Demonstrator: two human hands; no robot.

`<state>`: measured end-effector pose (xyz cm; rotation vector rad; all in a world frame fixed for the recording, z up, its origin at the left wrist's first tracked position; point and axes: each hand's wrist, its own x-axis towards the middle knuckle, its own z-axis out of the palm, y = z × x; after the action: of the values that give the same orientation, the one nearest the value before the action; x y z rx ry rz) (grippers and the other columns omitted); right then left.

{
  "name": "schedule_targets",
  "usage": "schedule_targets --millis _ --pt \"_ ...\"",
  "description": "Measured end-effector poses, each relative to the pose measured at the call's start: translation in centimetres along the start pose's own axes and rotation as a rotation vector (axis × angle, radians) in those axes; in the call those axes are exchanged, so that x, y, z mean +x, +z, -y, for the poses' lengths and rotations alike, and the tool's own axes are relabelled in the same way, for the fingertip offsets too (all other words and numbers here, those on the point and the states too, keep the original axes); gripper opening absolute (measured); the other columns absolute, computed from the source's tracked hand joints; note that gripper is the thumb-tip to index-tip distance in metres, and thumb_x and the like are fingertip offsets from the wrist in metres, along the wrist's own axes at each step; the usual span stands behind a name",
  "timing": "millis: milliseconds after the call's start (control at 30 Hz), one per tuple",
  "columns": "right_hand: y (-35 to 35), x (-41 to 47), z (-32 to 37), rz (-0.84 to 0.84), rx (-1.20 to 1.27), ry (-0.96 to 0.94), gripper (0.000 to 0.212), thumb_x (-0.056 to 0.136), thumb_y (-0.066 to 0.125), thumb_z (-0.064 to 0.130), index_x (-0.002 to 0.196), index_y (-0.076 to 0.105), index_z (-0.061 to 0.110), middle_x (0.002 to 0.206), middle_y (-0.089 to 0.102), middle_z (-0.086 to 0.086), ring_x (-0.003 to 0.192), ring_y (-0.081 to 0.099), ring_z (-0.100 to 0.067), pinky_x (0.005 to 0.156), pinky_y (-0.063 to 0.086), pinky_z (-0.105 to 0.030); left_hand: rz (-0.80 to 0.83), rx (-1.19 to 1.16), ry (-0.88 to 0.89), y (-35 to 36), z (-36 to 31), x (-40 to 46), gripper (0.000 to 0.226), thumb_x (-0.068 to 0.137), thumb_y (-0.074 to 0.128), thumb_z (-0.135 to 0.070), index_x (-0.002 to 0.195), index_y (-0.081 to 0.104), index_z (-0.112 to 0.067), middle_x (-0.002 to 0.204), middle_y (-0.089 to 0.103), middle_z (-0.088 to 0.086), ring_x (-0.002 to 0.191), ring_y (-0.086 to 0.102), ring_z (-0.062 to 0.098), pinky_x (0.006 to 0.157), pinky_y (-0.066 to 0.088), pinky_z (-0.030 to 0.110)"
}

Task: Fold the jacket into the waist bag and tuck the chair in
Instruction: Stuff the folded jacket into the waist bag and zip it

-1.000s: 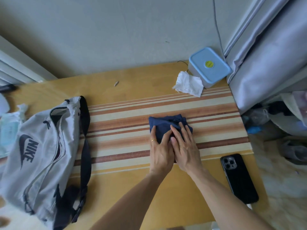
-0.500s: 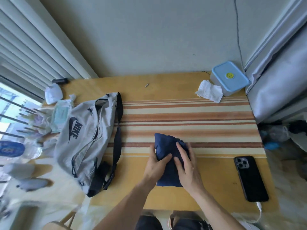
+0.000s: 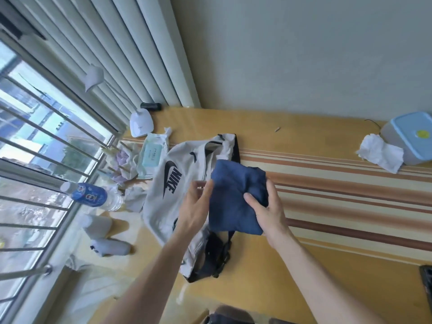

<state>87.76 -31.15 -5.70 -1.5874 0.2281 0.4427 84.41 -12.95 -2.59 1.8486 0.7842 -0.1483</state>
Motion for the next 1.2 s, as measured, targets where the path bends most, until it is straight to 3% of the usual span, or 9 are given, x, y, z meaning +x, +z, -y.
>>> schedule_targets --millis 100,233,400,533,733,833,967,1067,1200 --pt "3.5 2.4 -0.7 -0.123 -0.188 -0.048 0.059 0.095 0.069 0.025 0.147 0.042 0.029 0.138 0.057 0.013 0.124 0.057 -0.005 0.11 0.045 -0.039 -0.152 0.559 0.183 -3.9 4.0 3.2 0.023 0.097 0.058 -0.032 0.115 0.058 -0.018 0.115 0.063 0.005 0.107 0.062 0.029 0.078 0.047 0.039" --pt "6.9 4.8 -2.2 -0.155 -0.358 -0.052 0.064 0.096 0.066 0.03 0.152 0.035 0.034 0.15 0.047 -0.005 0.135 0.049 -0.025 0.107 0.042 -0.032 0.109 0.875 0.121 -6.7 8.6 5.4 0.025 0.091 0.063 -0.031 0.112 0.051 -0.022 0.11 0.06 0.005 0.101 0.061 0.03 0.072 0.051 0.04" --pt "9.2 5.2 -3.4 -0.173 -0.565 -0.055 0.063 0.098 0.06 0.03 0.154 0.031 0.04 0.151 0.044 -0.01 0.128 0.054 -0.029 0.094 0.048 -0.03 0.218 0.842 0.158 -7.6 10.4 6.7 0.012 0.086 0.056 -0.011 0.094 0.059 -0.019 0.091 0.073 0.003 0.086 0.068 0.03 0.071 0.055 0.043" --pt "9.8 5.1 -3.9 -0.212 -0.602 -0.057 0.064 0.097 0.061 0.031 0.151 0.029 0.046 0.149 0.045 -0.012 0.127 0.056 -0.034 0.098 0.054 -0.046 0.235 0.661 0.077 -8.8 9.3 7.2 0.016 0.091 0.06 -0.019 0.103 0.069 -0.023 0.096 0.074 -0.001 0.089 0.069 0.023 0.071 0.054 0.031" --pt "10.3 5.1 -3.1 -0.286 -0.528 -0.006 0.061 0.098 0.062 0.026 0.153 0.035 0.035 0.147 0.045 -0.012 0.131 0.05 -0.034 0.101 0.044 -0.038 0.24 0.554 0.064 -9.2 8.5 6.9 0.041 0.089 0.049 -0.003 0.114 0.076 -0.022 0.116 0.072 0.006 0.11 0.065 0.025 0.086 0.051 0.03" --pt "10.7 5.2 -2.7 -0.333 -0.448 0.005 0.061 0.098 0.063 0.023 0.152 0.036 0.029 0.148 0.047 -0.012 0.133 0.048 -0.034 0.101 0.04 -0.035 0.146 0.454 0.08 -9.8 8.0 5.6 0.049 0.086 0.047 0.002 0.122 0.074 -0.019 0.122 0.069 0.008 0.113 0.063 0.027 0.092 0.05 0.032" --pt "11.9 5.6 -2.4 -0.407 -0.348 0.04 0.063 0.097 0.065 0.025 0.152 0.035 0.024 0.15 0.047 -0.009 0.135 0.048 -0.03 0.108 0.04 -0.036 -0.161 0.298 0.157 -10.1 8.0 3.3 0.056 0.083 0.049 0.007 0.127 0.071 -0.02 0.122 0.067 -0.004 0.096 0.066 0.019 0.08 0.052 0.032" --pt "13.2 6.3 -2.7 -0.449 -0.253 0.043 0.062 0.095 0.066 0.027 0.149 0.037 0.027 0.148 0.051 -0.005 0.133 0.051 -0.028 0.112 0.043 -0.046 -0.285 0.277 0.246 -10.2 8.7 1.6 0.054 0.089 0.053 0.006 0.132 0.067 -0.024 0.12 0.063 -0.009 0.088 0.06 0.013 0.075 0.044 0.021" --pt "16.8 7.6 -1.8 -0.412 -0.233 0.012 0.064 0.095 0.066 0.026 0.152 0.035 0.024 0.149 0.048 -0.008 0.134 0.049 -0.027 0.11 0.04 -0.034 -0.288 0.256 0.324 -10.1 9.1 0.7 0.057 0.088 0.057 0.01 0.134 0.065 -0.022 0.119 0.062 -0.009 0.085 0.057 0.005 0.074 0.038 0.005"
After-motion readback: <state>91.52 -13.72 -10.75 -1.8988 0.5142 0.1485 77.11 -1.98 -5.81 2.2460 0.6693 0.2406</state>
